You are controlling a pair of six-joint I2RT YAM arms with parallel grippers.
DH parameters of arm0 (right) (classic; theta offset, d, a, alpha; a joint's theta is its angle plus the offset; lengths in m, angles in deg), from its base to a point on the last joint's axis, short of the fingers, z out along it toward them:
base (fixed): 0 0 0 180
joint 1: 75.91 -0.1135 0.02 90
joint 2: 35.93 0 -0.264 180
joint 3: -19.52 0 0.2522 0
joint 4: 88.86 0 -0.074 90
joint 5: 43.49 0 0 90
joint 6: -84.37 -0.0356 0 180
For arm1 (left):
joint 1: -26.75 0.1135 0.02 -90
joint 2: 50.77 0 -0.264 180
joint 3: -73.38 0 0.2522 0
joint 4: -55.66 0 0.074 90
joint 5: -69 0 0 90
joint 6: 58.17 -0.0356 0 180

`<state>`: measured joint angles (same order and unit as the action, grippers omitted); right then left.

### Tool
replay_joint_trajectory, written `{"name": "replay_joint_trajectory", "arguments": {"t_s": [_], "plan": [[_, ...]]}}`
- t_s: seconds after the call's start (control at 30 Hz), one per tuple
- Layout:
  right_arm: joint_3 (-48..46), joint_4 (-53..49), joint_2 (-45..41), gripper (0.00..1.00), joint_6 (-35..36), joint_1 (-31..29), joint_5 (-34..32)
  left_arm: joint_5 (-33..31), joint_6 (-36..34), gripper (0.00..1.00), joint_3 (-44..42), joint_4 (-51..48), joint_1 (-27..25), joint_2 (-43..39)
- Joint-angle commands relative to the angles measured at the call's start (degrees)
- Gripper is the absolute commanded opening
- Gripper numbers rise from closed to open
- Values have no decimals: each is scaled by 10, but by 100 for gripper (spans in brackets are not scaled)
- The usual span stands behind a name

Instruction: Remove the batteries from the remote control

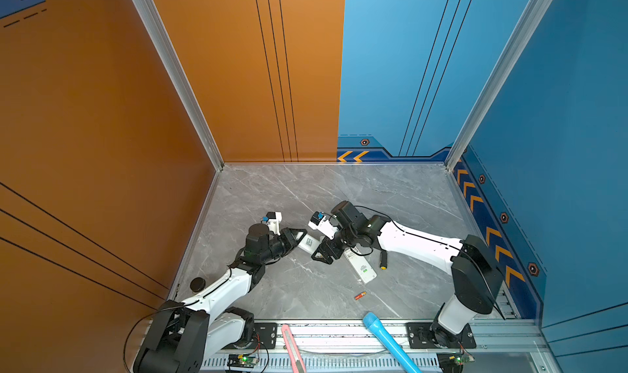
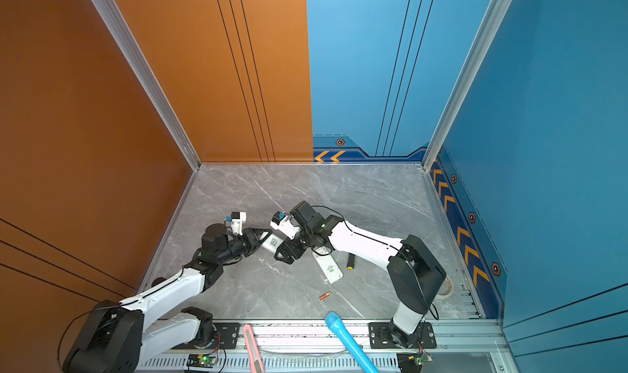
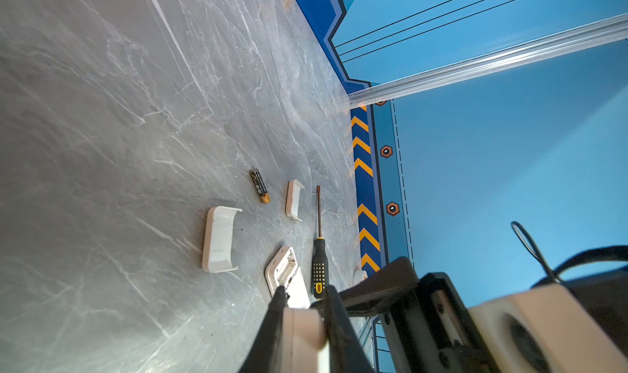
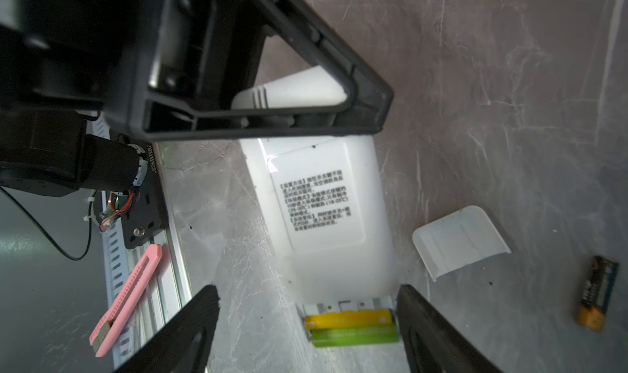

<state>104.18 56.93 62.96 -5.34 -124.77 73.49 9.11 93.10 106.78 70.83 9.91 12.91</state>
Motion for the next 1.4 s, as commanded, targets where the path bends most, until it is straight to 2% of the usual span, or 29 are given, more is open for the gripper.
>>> {"name": "replay_joint_trajectory", "arguments": {"t_s": [0.0,0.17,0.37,0.6,0.77,1.0,1.07,1.2,1.27,1.3,1.37], "plan": [[34,11,17,85,33,-3,5,10,-3,0,8,22,-6,1],[52,13,35,83,39,1,-1,7,-2,0,4,22,-10,-2],[67,-25,56,73,64,-2,22,-1,3,0,0,24,-10,-6],[69,-18,66,66,51,-8,5,-2,6,0,-2,30,-9,-4],[68,-17,57,52,51,-15,-25,-7,8,0,-4,31,-9,-7],[71,-30,48,36,54,-31,-55,-49,35,1,-33,42,-8,-46],[69,-30,46,31,50,-31,-58,-54,41,15,-40,41,-8,-60],[65,-39,39,27,60,-34,-73,-77,75,73,-65,29,-1,-96],[61,-52,35,25,73,-34,-81,-85,92,85,-65,-10,11,-124],[57,-60,32,24,81,-34,-87,-92,95,99,-64,-38,15,-146],[50,-75,25,23,102,-35,-98,-113,85,98,-39,-160,23,-194]]}}
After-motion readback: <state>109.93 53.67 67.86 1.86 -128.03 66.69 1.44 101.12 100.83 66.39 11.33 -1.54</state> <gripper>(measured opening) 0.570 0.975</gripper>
